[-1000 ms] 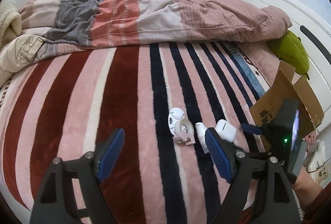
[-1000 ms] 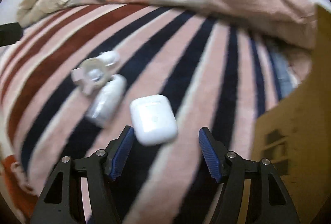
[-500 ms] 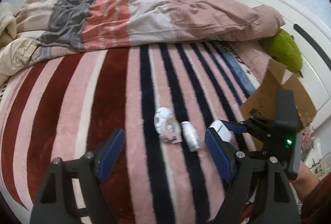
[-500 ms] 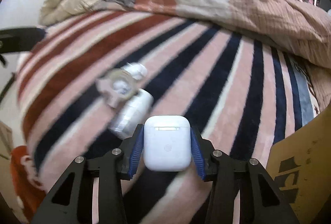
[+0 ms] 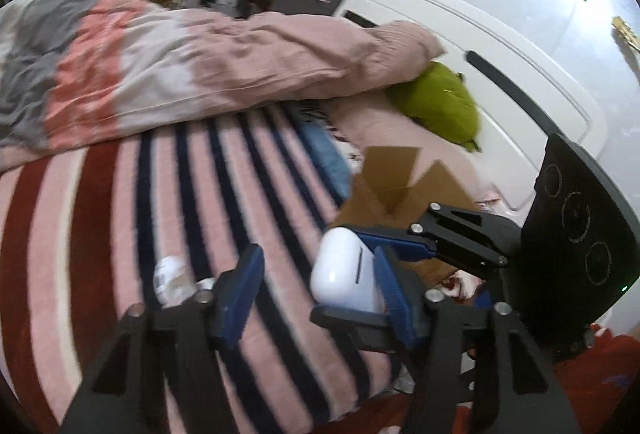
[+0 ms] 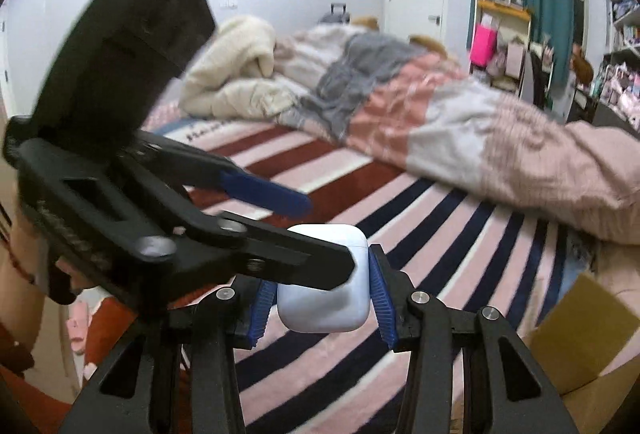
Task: Organize rigid objects
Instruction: 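Drop the earbud case into the cardboard box and open the right gripper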
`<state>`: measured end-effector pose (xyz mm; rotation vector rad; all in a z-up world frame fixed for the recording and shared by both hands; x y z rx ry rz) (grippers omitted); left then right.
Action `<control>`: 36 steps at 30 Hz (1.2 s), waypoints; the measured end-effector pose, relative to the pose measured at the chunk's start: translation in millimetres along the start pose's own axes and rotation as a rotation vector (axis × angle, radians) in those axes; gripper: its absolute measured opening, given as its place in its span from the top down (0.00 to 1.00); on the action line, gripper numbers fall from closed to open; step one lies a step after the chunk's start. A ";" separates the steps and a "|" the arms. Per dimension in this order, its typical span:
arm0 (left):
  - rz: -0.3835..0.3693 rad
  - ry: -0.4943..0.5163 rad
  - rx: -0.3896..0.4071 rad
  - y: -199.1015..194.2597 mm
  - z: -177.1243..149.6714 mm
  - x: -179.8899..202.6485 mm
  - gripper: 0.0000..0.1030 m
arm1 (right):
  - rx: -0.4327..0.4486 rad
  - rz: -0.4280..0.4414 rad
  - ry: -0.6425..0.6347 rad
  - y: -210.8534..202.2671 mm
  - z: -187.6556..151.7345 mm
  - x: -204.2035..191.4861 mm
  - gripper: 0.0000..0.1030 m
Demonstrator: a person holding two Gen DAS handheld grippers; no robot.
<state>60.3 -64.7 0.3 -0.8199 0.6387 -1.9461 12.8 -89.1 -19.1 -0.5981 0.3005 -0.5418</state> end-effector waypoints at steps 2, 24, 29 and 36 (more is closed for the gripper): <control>-0.046 0.032 -0.011 6.1 10.4 24.2 0.66 | 0.033 -0.027 0.003 -19.9 1.3 10.0 0.62; -0.090 0.278 -0.266 140.4 25.7 150.8 0.60 | -0.176 -0.198 0.314 -97.4 -93.1 149.4 0.62; -0.055 0.234 -0.168 101.8 36.5 119.9 0.47 | -0.207 -0.231 0.312 -93.2 -92.3 149.2 0.58; 0.150 0.106 -0.021 22.8 39.3 25.6 0.32 | -0.131 -0.178 0.208 -78.4 -41.9 111.6 0.32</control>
Point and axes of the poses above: each gripper's, at about its wrist camera, not at the fingertips, and y roughly the way its jaws point, x to its right, z to its top, the point moved 6 cm from there along y, roughly the way its jaws point, and after that the axes turned 11 degrees about z, right-handed, at the moved point
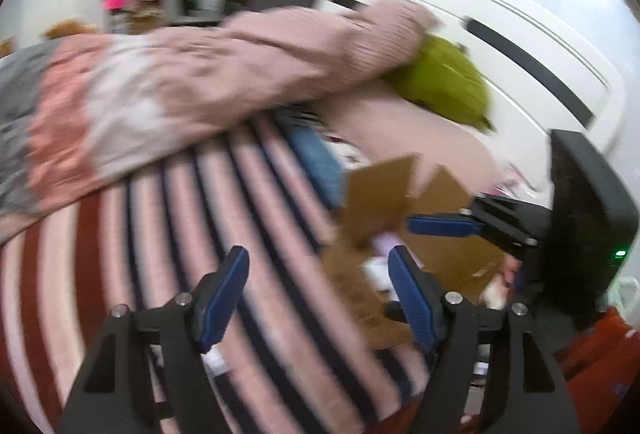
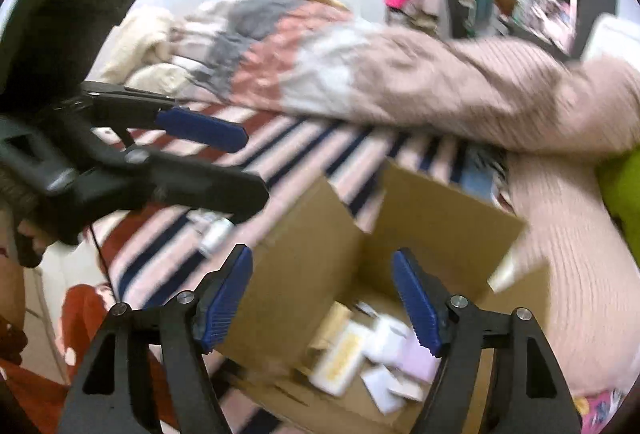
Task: Organize rigid objects
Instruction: 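Drop the earbud case into the cardboard box and open the right gripper, then move the right gripper to the small clear bottle and grasp it, then carry the clear bottle into the cardboard box and open the right gripper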
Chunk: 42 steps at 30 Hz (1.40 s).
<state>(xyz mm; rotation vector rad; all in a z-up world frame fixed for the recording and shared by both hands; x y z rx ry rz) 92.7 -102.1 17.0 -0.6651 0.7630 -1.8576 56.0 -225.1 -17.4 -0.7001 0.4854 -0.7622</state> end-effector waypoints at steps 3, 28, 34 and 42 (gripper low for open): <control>0.090 -0.074 0.018 -17.1 -22.2 -52.5 0.31 | 0.008 0.095 -0.069 18.4 21.0 -42.0 0.32; 0.218 -0.285 -0.080 21.7 -141.2 -168.3 0.30 | -0.212 0.155 0.315 230.2 -36.9 -68.3 0.77; 0.133 -0.264 -0.067 19.5 -124.8 -147.0 0.30 | -0.179 0.163 0.212 205.9 -24.5 -82.6 0.80; -0.042 -0.181 -0.007 1.0 -79.6 -84.7 0.36 | -0.038 0.245 0.015 128.3 9.5 -114.9 0.80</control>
Point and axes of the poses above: each gripper's, at about its wrist camera, not at the fingertips, and y roughly the way its jaws point, x to its right, z to its top, the point moved 6 cm from there along y, roughly the way its jaws point, and after that the axes turned 11 degrees about z, right-handed, at the moved point
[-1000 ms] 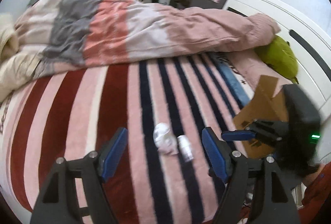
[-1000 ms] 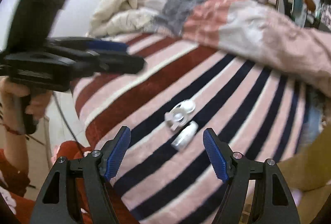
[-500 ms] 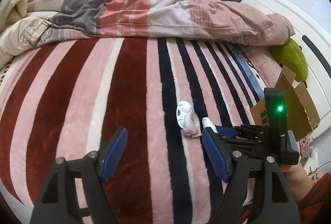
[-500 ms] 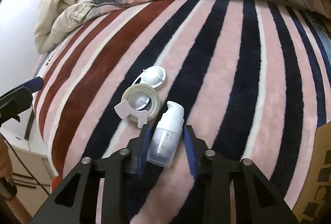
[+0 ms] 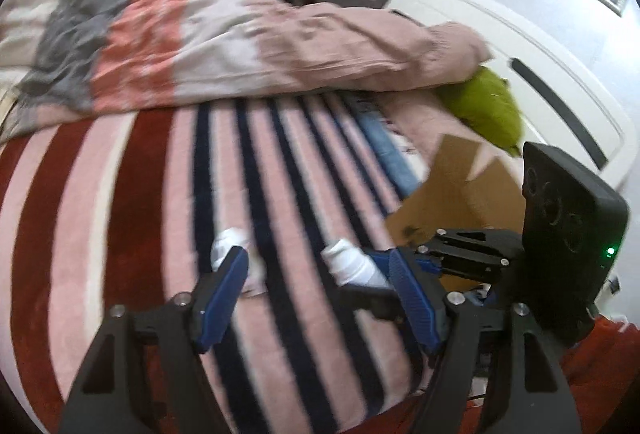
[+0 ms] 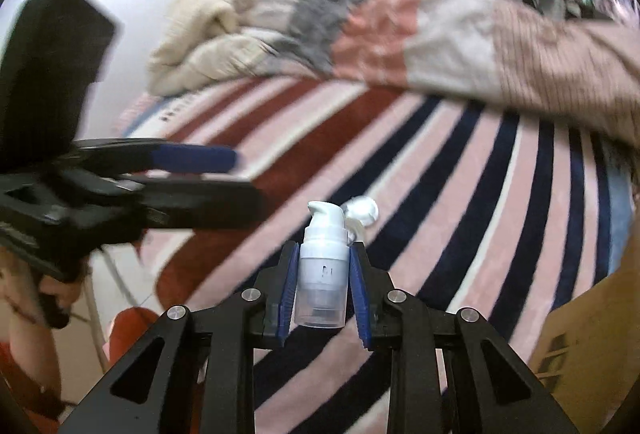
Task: Organize rigid objects
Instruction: 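Carry the clear bottle into the cardboard box and open the right gripper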
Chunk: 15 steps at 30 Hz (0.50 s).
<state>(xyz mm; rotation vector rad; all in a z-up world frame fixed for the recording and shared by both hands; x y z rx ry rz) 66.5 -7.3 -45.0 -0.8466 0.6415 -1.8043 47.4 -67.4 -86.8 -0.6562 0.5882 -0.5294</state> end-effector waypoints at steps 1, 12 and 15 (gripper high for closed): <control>-0.033 0.014 0.002 -1.1 5.0 12.7 0.43 | 0.015 0.009 -0.020 -9.2 3.4 -4.7 0.80; -0.187 0.170 -0.005 14.5 53.2 139.6 0.73 | 0.195 -0.080 -0.082 -125.9 3.5 20.2 0.80; -0.200 0.212 -0.032 30.5 58.6 170.3 0.73 | 0.210 -0.119 -0.062 -148.8 -3.9 36.4 0.80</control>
Point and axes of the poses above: each gripper's, at about its wrist camera, not at the fingertips, and y roughly the way its jaws point, x to its right, z to its top, the point moved 6 cm from there along y, roughly the way its jaws point, and after that the axes turned 11 degrees about z, right-handed, at the moved point
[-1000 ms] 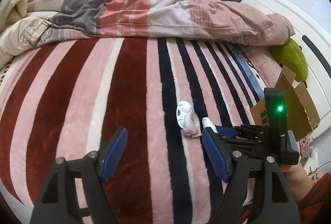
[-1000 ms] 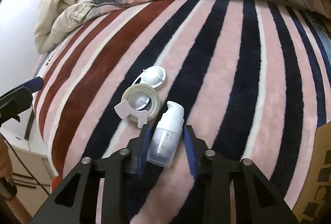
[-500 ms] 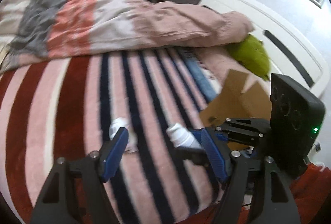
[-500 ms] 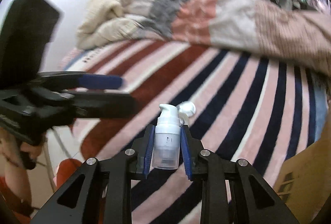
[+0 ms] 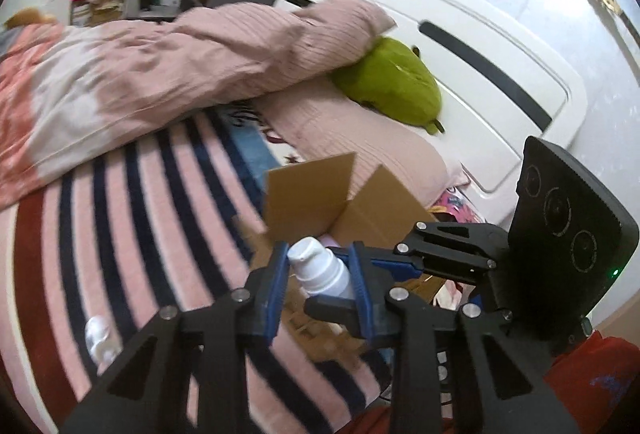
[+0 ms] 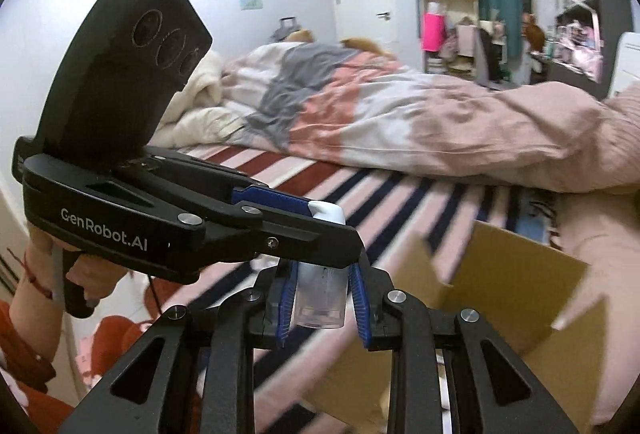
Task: Organize rigid objects
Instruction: 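Carry the clear bottle into the cardboard box and open the right gripper, then grasp the white tape roll with the right gripper and lift it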
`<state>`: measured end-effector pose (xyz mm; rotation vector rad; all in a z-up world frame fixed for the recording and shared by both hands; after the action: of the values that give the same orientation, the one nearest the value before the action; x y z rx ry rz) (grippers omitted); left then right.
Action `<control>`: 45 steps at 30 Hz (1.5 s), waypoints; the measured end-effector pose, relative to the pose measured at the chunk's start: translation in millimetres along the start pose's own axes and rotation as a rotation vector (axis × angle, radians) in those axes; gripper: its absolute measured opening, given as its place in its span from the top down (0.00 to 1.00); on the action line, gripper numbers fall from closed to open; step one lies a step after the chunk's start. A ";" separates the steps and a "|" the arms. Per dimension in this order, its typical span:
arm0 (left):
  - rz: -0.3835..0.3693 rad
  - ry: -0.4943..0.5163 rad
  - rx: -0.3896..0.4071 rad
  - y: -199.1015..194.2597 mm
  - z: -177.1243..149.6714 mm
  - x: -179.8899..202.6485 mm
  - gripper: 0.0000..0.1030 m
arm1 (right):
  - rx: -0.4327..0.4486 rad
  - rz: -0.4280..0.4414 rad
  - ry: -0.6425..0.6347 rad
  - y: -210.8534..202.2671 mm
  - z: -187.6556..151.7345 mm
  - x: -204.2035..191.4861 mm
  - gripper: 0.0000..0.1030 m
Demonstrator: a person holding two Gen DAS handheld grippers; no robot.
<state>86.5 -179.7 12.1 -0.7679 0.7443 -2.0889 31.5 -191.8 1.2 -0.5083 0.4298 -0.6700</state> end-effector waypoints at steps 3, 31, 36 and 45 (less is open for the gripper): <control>-0.028 0.024 -0.054 27.8 6.6 20.4 0.74 | -0.012 -0.035 0.058 -18.0 -9.5 29.4 0.80; 0.216 -0.132 0.010 -39.3 -21.0 -94.7 0.35 | -0.090 -0.054 0.030 2.8 -1.9 20.6 0.02; 0.315 -0.212 0.025 -67.7 -56.8 -153.7 0.34 | -0.133 0.038 -0.058 53.1 16.6 -31.4 0.01; 0.377 -0.368 -0.037 -62.8 -133.6 -238.3 0.34 | -0.292 0.170 -0.009 165.3 -19.6 -67.1 0.06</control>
<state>84.8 80.0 -93.6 -0.9211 0.6630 -1.5467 52.1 -41.4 -94.4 -0.7420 0.5600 -0.4426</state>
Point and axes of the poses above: each gripper's, at about its wrist camera, not at the fingertips, and y roughly the way its jaws point, x to its right, z to its top, the point moved 6 cm from there along y, roughly the way its jaws point, and after that the axes turned 11 degrees about z, right-handed, at the moved point
